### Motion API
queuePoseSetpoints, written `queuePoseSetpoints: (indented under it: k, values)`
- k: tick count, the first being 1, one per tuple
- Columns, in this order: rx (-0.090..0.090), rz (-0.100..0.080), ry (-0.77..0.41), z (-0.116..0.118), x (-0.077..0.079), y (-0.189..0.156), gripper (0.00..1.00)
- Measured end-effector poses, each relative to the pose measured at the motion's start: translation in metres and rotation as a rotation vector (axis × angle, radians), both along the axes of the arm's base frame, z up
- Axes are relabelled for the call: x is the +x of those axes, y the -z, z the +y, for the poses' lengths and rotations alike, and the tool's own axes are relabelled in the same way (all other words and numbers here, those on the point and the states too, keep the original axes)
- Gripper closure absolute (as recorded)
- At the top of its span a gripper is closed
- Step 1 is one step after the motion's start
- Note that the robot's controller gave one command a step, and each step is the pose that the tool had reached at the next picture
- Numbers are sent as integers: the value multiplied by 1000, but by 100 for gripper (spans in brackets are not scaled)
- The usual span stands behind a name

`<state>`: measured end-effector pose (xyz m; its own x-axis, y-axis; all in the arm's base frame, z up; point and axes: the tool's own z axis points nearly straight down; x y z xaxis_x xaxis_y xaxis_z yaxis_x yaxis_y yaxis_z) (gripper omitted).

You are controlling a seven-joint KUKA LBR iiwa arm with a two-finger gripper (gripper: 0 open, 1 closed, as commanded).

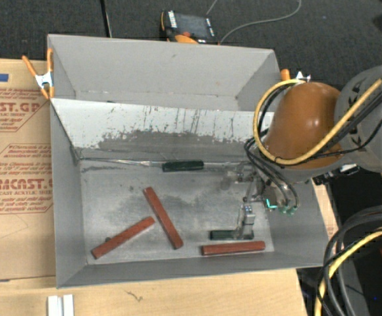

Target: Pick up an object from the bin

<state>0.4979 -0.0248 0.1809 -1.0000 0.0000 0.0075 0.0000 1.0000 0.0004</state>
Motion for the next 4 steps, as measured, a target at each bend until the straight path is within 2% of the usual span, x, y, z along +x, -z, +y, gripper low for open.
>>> queuePoseSetpoints:
  k: [1, 2, 3, 4]
  values:
    - [0, -1, 26, -64, -1, 115, 0]
    - [0, -7, 152, -45, -2, 99, 0]
    - [0, -7, 152, -45, -2, 99, 100]
    - [-1, -16, 185, -57, -15, -38, 100]
